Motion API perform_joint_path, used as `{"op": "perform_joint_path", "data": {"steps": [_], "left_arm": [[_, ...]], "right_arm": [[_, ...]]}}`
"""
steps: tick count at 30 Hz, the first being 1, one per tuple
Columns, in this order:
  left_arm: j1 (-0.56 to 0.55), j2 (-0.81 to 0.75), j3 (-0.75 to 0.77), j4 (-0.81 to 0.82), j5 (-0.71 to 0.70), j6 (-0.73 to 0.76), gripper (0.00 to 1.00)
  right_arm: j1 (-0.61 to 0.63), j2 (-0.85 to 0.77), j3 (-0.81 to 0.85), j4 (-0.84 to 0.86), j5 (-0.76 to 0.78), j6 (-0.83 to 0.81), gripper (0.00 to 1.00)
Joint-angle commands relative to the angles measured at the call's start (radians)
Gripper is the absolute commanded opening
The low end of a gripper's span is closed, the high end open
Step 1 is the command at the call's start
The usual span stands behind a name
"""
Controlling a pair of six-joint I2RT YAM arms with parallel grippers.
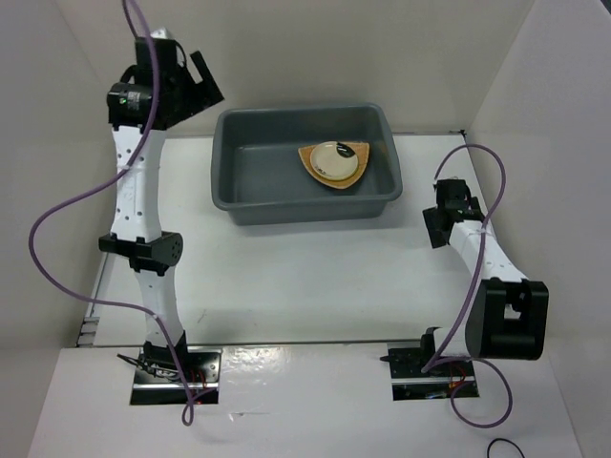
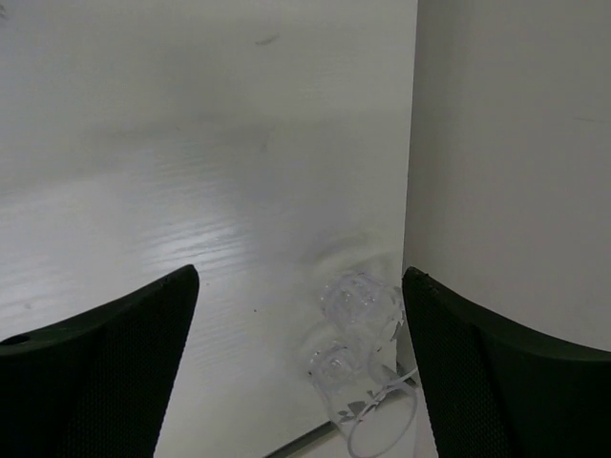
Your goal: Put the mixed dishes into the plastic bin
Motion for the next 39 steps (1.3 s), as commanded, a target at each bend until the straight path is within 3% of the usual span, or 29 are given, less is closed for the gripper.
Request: {"op": "perform_joint_path", "data": {"steps": [1,6,12,15,21,25,28,29,31,37,39], "left_arm": [[-0.030,-0.058,-0.158,-0.064,-0.161,-0.028,1.00],[-0.030,-0.109,-0.317,-0.053,-0.203,-0.048,1.00],[-0.030,-0.100,-0.326,-0.024,-0.124,-0.028,1.00],[-0.030,-0.100,-0.335,-0.024,-0.124,-0.028,1.00],[0.002,-0.119,-0.363,-0.003,-0.111,-0.037,1.00],[0.025,-0.208,-0.522,0.078,-0.111,-0.037,1.00],[0.066,-0.377,-0.825,0.255,-0.058,-0.048,1.00],[0.083,-0.474,-0.999,0.354,-0.036,-0.063,1.00],[0.140,-0.559,-1.142,0.428,0.036,-0.083,1.00],[0.209,-0.689,-1.358,0.482,0.111,-0.083,1.00],[0.222,-0.710,-1.401,0.491,0.123,-0.083,1.00]], "right_arm": [[-0.037,0.028,0.038,0.009,0.080,-0.018,0.91],[-0.084,0.033,-0.003,-0.008,0.107,-0.018,0.89],[-0.150,0.033,-0.017,-0.030,0.106,-0.018,0.89],[-0.150,0.033,-0.026,-0.057,0.033,-0.042,0.89],[-0.183,0.033,-0.058,-0.057,0.033,-0.064,0.89],[-0.204,0.047,-0.068,-0.057,0.014,-0.085,0.88],[-0.229,0.047,-0.077,-0.057,0.014,-0.097,0.86],[-0.229,0.047,-0.086,-0.057,0.005,-0.110,0.83],[-0.238,0.056,-0.086,-0.046,0.005,-0.120,0.80],[-0.249,0.093,-0.107,-0.044,-0.044,-0.151,0.80],[-0.249,0.115,-0.108,-0.034,-0.053,-0.162,0.73]]}}
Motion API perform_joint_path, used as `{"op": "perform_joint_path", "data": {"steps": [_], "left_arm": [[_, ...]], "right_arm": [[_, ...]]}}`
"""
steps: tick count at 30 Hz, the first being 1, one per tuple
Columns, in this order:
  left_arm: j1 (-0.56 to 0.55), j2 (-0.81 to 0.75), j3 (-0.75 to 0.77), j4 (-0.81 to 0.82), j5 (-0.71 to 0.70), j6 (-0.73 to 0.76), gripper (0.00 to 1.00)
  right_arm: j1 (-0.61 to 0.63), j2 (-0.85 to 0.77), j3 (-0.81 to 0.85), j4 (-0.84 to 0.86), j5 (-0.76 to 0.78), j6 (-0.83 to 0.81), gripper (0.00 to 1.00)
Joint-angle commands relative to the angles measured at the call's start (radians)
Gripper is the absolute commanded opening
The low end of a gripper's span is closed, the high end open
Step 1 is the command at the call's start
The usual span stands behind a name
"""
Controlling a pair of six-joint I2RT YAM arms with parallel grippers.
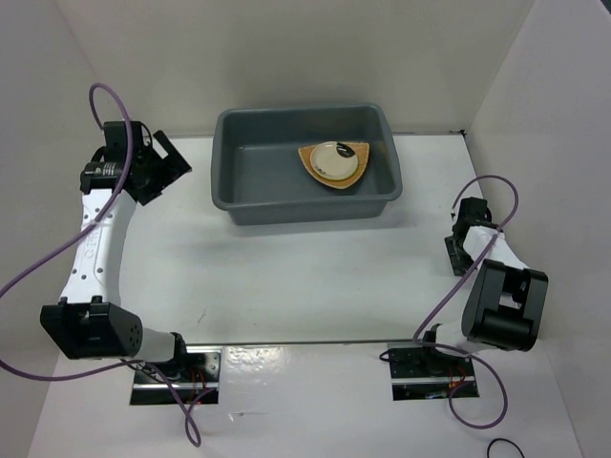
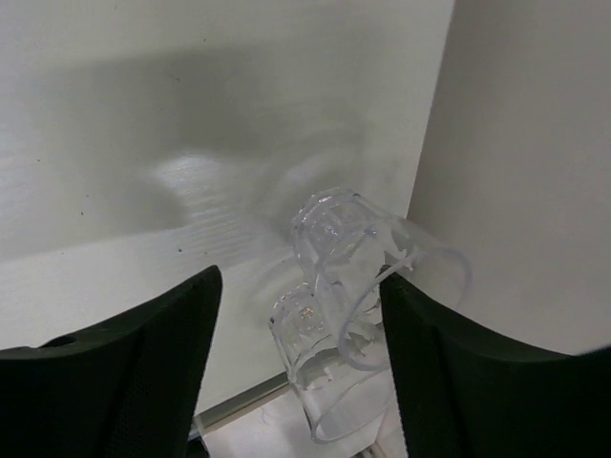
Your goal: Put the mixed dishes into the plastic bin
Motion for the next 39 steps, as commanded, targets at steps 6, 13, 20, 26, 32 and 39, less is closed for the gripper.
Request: {"op": "perform_joint_path", "data": {"steps": [6,13,20,26,32,39], "left_arm": [[0.041,-0.072,-0.062,0.077,0.072,-0.008,1.00],[0.059,-0.180,-0.106,0.047,0.061,-0.008,1.00],[0.068,-0.247,-0.171,0.038,0.053,0.001,1.00],[0.068,-0.323,-0.236,0.047,0.078,0.012,1.00],[0.068,-0.374,-0.284,0.009,0.151,0.036,1.00],[0.068,-0.431,-0.411,-0.002,0.187,0.045,1.00]], "right_arm": [[-0.040,0.075,0.001,0.038,-0.051,-0.026,0.45],[-0.040,-0.028,0.286,-0.113,-0.129,0.020,0.00],[0.297,0.045,0.878,-0.229,-0.281,0.022,0.00],[0.745,0.243,1.041,-0.210,-0.258,-0.044,0.00],[0.888,0.496,1.280,-0.258,-0.371,-0.062,0.00],[0.946,0.916,1.631,-0.320,-0.448,-0.043,0.00]]}}
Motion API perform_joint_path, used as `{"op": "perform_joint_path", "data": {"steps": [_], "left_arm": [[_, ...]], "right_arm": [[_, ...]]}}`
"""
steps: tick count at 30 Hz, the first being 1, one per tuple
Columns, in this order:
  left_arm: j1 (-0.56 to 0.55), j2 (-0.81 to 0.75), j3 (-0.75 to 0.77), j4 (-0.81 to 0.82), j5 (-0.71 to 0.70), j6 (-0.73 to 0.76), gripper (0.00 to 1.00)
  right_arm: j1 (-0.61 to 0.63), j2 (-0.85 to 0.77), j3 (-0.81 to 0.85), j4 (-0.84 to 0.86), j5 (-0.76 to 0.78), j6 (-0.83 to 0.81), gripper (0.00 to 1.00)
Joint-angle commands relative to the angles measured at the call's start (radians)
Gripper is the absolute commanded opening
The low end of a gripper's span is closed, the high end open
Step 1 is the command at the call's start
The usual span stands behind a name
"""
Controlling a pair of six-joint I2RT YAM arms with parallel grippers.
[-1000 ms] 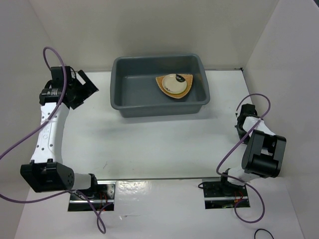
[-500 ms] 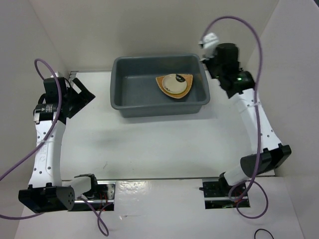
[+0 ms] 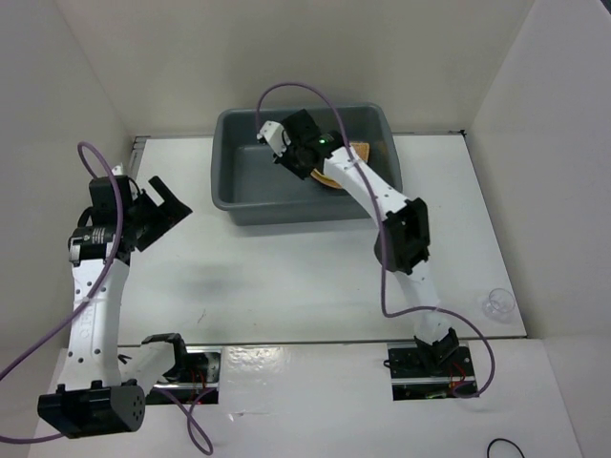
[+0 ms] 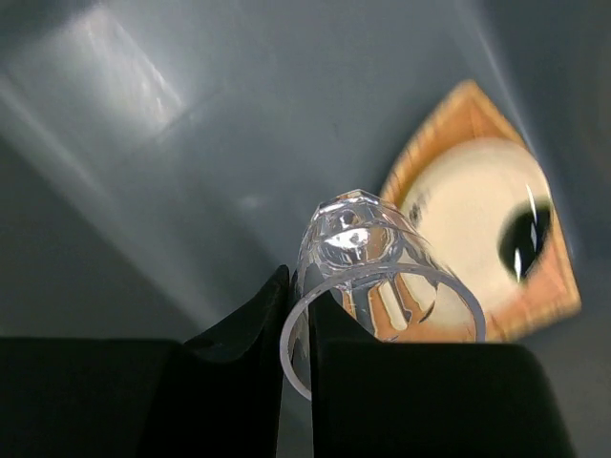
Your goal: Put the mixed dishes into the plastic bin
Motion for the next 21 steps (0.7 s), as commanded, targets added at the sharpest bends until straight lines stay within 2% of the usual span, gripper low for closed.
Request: {"op": "perform_joint_path", "data": {"steps": [1,3,4,6,7,8,10,11,12,13,14,16,17,21], "left_arm": [[0.006,-0.015,-0.032,-0.005,0.044,0.020,1.00],[0.006,-0.015,-0.032,-0.014,0.044,0.033,1.00],[0.006,-0.015,-0.032,-0.026,0.044,0.033,1.00],[0.006,0.011,-0.020,-0.026,0.031,0.043,1.00],[0.006,0.024,-0.020,-0.036,0.031,0.054,1.00],[0.006,0.025,-0.020,-0.036,0.022,0.054,1.00],[0.006,0.049,-0.011,-0.054,0.022,0.065,1.00],[0.006,0.049,0.000,-0.054,0.013,0.065,1.00],[0.006,0.049,0.000,-0.063,0.013,0.065,1.00],[0.006,0.058,0.000,-0.063,0.013,0.065,1.00],[0.006,0.058,0.000,-0.063,0.013,0.065,1.00],[0.006,0.069,0.000,-0.063,0.013,0.074,1.00],[0.006,0.069,0.000,-0.063,0.013,0.074,1.00],[0.006,0.080,-0.009,-0.053,0.013,0.074,1.00]], "right_arm": [[0.024,0.130,0.265,-0.067,-0.057,0.006,0.00],[0.024,0.234,0.407,-0.162,-0.078,0.006,0.00],[0.024,0.369,0.630,-0.211,-0.107,0.015,0.01],[0.024,0.510,0.887,-0.325,-0.117,0.015,0.03],[0.041,0.467,0.711,-0.243,-0.095,-0.007,0.03],[0.041,0.467,0.685,-0.233,-0.106,-0.007,0.03],[0.041,0.584,0.841,-0.303,-0.123,0.002,0.06],[0.052,0.585,0.873,-0.304,-0.123,0.015,0.06],[0.052,0.572,0.806,-0.289,-0.123,0.015,0.06],[0.052,0.606,0.836,-0.300,-0.123,0.015,0.06],[0.052,0.618,0.891,-0.310,-0.123,0.015,0.09],[0.052,0.627,0.890,-0.299,-0.123,0.015,0.15],[0.061,0.638,0.881,-0.299,-0.123,0.025,0.23],[0.070,0.638,0.881,-0.288,-0.084,0.025,0.31]]}}
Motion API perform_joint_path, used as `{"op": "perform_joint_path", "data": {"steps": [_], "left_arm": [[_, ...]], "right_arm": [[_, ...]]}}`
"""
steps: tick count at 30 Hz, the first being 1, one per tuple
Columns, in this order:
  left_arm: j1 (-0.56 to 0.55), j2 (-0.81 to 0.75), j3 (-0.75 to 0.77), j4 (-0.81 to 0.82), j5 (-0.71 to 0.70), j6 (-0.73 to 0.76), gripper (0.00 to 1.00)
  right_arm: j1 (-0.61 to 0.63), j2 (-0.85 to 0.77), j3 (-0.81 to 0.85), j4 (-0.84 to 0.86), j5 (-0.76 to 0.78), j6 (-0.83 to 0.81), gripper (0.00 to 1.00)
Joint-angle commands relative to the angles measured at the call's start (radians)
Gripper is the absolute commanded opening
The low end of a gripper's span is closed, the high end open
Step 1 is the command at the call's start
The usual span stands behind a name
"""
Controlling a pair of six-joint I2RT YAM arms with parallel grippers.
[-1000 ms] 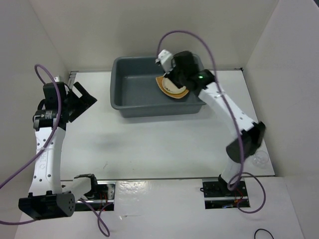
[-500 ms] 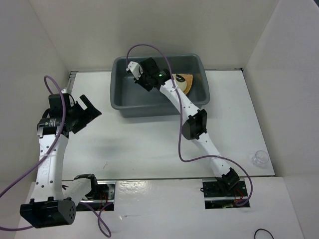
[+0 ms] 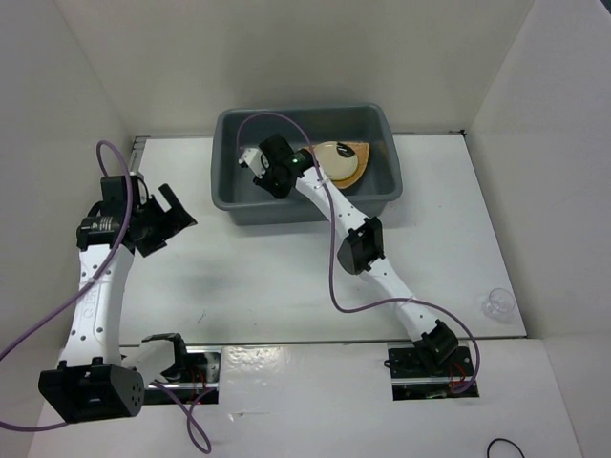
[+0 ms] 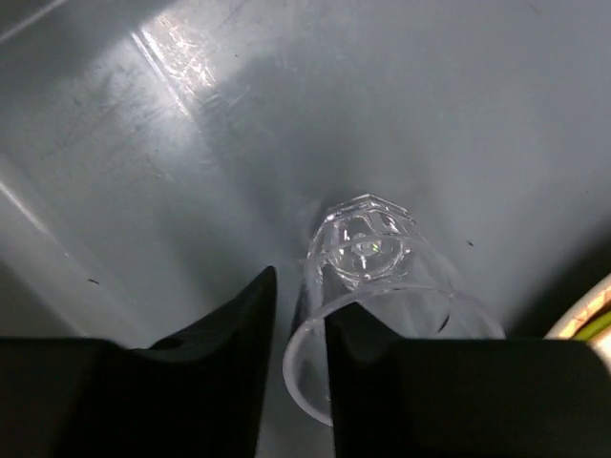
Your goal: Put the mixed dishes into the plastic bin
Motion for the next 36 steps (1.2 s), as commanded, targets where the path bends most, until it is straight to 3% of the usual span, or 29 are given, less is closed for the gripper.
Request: {"op": "perform_joint_path", "data": {"steps": [1,4,8,9,13,17,21,22,24,25,27,30,36], "left_arm": [[0.006,0.007,0.017,0.007,-0.005,0.022,1.00],[0.006,0.007,0.017,0.018,-0.005,0.022,1.00],[-0.014,0.016,0.017,0.027,-0.026,0.041,1.00],[-0.025,0.027,0.028,0.038,-0.037,0.041,1.00],[-0.034,0.070,0.028,0.083,-0.056,0.060,1.00],[-0.056,0.122,-0.001,0.217,0.148,0.109,1.00],[-0.079,0.174,-0.019,0.312,0.254,0.120,1.00],[-0.079,0.188,-0.009,0.323,0.254,0.120,1.00],[-0.088,0.222,0.002,0.323,0.266,0.132,1.00],[-0.088,0.241,0.013,0.334,0.276,0.155,1.00],[-0.088,0.257,0.026,0.334,0.276,0.167,1.00],[-0.088,0.278,0.037,0.321,0.267,0.167,1.00],[-0.088,0.347,0.046,0.300,0.239,0.158,1.00]], "right_arm": [[0.021,-0.014,0.060,0.006,0.018,0.025,0.34],[0.021,-0.056,0.060,0.015,0.059,0.053,0.47],[0.021,-0.188,0.060,-0.018,0.082,0.077,0.57],[0.021,-0.254,0.060,-0.038,0.082,0.102,0.67],[0.021,-0.438,0.060,-0.077,0.149,0.163,0.86],[0.000,-0.613,-0.003,-0.178,0.263,0.226,0.88],[-0.061,-0.938,-0.507,-0.129,0.409,0.246,0.88],[-0.105,-1.078,-0.740,-0.115,0.422,0.258,0.88],[-0.170,-1.223,-0.994,-0.072,0.422,0.258,0.88],[-0.202,-1.367,-1.232,-0.014,0.435,0.258,0.88],[-0.284,-1.501,-1.547,0.079,0.459,0.248,0.88],[-0.397,-1.708,-1.841,0.124,0.473,0.248,0.88],[-0.637,-1.908,-2.156,0.134,0.432,0.209,0.88]]}}
